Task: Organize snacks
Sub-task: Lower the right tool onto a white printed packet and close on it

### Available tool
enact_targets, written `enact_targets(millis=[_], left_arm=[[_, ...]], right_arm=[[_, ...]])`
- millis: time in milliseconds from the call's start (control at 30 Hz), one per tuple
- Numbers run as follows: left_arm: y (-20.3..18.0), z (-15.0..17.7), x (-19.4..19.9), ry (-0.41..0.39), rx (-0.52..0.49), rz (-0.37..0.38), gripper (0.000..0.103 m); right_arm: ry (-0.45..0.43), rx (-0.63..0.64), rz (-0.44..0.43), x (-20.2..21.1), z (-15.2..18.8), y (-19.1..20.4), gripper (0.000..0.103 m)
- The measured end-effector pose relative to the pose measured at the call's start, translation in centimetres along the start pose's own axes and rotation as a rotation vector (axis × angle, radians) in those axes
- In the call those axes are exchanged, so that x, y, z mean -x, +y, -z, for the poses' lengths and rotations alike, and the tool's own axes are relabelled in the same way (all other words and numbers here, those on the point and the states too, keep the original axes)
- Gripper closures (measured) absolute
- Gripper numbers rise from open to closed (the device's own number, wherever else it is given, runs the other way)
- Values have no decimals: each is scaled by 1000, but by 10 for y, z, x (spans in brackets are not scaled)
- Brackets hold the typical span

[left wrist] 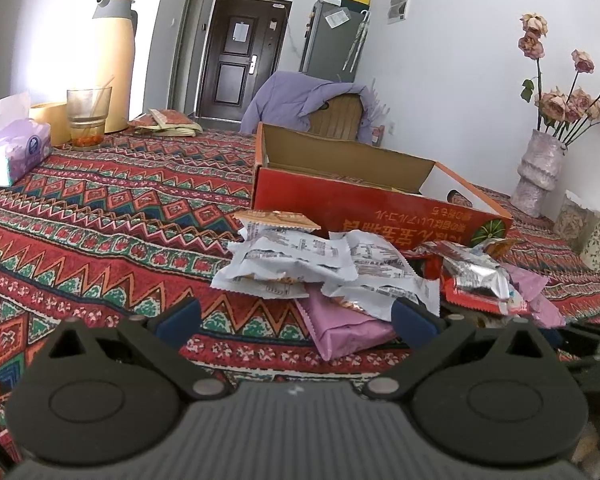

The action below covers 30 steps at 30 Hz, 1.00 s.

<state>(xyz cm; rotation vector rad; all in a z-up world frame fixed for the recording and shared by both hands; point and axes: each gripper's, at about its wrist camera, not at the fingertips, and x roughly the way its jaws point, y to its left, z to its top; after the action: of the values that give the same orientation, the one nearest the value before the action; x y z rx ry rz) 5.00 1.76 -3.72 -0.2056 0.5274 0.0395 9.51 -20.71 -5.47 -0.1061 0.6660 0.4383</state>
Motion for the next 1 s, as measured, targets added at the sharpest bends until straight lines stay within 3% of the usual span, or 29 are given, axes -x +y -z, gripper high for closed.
enact_targets(millis=[300, 367, 400, 600, 700, 767, 833, 1000], left_arm=[[1, -1, -1, 5, 10, -10, 0], [2, 0, -1, 5, 13, -12, 0], [2, 0, -1, 6, 14, -12, 0], [2, 0, -2, 7, 18, -16, 0], [3, 0, -2, 6, 23, -18, 0], [3, 0, -2, 5, 27, -18, 0], [4, 0, -1, 3, 32, -18, 0], [3, -1, 6, 32, 11, -43, 0]], right_arm=[[-17, 2, -34, 29, 17, -1, 40], [-35, -10, -42, 36, 17, -3, 68], [-49, -23, -48, 41, 16, -5, 73], [-63, -29, -45, 48, 12, -9, 76], [-59, -58, -71, 48, 11, -8, 65], [-63, -73, -101, 50, 11, -4, 39], [-61, -42, -133, 51, 11, 6, 30], [5, 15, -126, 39, 18, 29, 24]])
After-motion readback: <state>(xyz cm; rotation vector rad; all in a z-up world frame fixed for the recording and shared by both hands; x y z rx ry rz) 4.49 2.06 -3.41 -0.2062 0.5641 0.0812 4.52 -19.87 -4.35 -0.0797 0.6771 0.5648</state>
